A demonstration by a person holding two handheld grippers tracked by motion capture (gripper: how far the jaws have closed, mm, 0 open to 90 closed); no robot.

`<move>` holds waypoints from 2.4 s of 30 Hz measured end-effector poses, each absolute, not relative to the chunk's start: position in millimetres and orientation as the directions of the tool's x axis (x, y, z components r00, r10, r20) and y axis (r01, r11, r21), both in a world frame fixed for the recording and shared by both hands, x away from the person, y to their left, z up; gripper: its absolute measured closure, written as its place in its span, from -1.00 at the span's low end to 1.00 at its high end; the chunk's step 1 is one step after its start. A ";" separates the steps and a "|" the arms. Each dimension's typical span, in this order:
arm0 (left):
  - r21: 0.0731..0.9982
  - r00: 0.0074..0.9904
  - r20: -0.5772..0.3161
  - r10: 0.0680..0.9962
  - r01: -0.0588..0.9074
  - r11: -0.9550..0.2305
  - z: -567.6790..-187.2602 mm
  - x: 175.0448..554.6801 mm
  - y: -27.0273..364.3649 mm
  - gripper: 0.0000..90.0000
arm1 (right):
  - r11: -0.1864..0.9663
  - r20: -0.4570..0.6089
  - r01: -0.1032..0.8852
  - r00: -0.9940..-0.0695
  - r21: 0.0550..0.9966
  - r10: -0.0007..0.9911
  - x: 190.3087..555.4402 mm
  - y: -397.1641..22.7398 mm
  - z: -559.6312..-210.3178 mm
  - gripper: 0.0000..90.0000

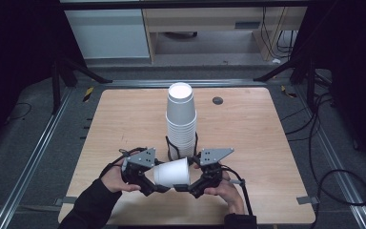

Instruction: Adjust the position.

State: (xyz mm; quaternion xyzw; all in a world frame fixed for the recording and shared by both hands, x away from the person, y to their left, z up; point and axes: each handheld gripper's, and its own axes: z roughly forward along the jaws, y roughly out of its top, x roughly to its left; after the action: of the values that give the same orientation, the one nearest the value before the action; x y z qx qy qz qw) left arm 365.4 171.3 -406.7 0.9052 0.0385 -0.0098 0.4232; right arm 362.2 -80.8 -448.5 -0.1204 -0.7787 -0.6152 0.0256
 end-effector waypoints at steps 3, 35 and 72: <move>0.773 0.997 -0.051 0.064 0.080 -0.630 -406.1 365.4 171.6 -0.48 | 0.209 0.188 0.218 -0.970 0.953 0.154 362.2 -81.8 -447.8 -0.84; 0.700 0.981 0.019 0.195 0.126 -0.703 -401.9 369.6 183.3 -0.74 | 0.437 0.070 0.145 -0.981 0.888 0.182 377.9 -77.3 -413.4 -0.81; 0.653 0.986 0.034 0.162 0.101 -0.751 -409.2 368.3 174.0 -0.50 | 0.544 0.034 0.095 -0.992 0.834 0.122 382.3 -37.5 -416.3 -0.86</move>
State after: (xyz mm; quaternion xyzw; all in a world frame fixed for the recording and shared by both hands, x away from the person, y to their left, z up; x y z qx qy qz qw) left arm 368.3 174.0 -409.2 0.9346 0.0704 0.0441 0.3459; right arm 382.3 -37.5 -416.3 -0.0618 -0.8784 -0.4737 -0.0142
